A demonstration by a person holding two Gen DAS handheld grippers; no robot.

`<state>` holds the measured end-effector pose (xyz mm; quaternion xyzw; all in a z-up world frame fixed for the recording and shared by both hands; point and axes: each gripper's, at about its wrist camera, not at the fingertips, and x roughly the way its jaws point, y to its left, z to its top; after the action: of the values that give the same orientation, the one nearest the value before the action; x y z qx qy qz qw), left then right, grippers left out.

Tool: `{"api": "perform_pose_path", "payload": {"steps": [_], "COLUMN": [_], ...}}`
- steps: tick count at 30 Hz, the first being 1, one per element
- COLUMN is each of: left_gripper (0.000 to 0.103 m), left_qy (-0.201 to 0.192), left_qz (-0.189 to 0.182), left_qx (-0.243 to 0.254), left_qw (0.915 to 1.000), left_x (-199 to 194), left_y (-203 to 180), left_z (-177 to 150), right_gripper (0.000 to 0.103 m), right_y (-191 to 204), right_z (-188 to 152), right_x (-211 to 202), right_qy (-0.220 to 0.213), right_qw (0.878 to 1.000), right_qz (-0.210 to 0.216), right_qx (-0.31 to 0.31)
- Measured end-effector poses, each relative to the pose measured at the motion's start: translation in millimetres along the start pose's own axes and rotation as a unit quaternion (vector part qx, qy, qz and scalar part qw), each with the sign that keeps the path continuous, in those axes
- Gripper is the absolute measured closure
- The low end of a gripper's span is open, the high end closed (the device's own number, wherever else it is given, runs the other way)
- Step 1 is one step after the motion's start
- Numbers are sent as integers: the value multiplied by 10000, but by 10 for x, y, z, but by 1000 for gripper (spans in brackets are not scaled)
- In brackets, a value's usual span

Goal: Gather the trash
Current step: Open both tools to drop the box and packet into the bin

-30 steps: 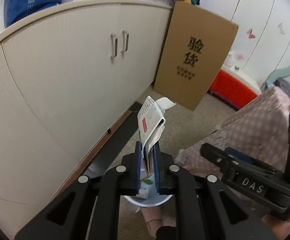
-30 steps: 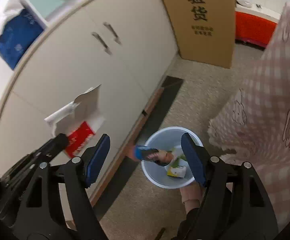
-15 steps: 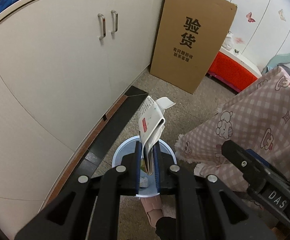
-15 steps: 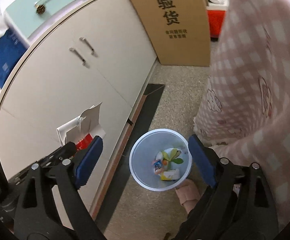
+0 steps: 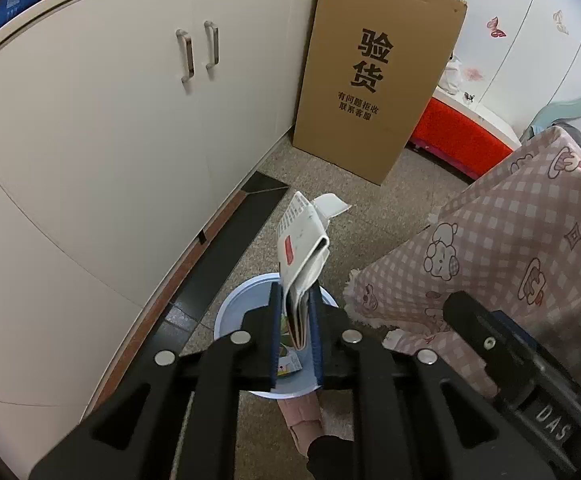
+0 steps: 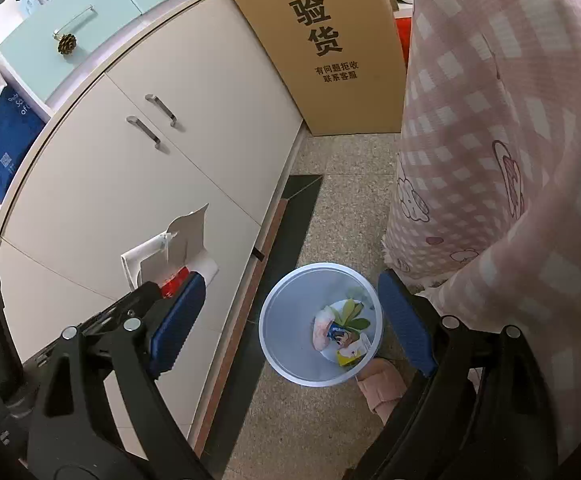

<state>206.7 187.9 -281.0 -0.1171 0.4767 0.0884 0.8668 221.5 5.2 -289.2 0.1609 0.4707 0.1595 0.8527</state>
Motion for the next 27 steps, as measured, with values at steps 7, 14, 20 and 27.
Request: {"api": "perform_pose_path", "payload": {"steps": [7, 14, 20, 27], "left_gripper": [34, 33, 32, 30], "left_qy": [-150, -9, 43, 64], "left_qz": [302, 397, 418, 417], "left_qx": [-288, -418, -436, -533], "left_qw": [9990, 9983, 9982, 9977], "left_x": [26, 51, 8, -117], "left_y": [68, 162, 177, 239], "left_z": [24, -43, -93, -148], "right_gripper": [16, 16, 16, 16], "right_y": [-1, 1, 8, 33], "right_z": [0, -14, -21, -18], "right_x": [0, 7, 16, -16], "right_qy": [-8, 14, 50, 81], "right_qw": [10000, 10000, 10000, 9999], "right_qz": [2, -7, -25, -101], "right_qx": [-3, -11, -35, -97]}}
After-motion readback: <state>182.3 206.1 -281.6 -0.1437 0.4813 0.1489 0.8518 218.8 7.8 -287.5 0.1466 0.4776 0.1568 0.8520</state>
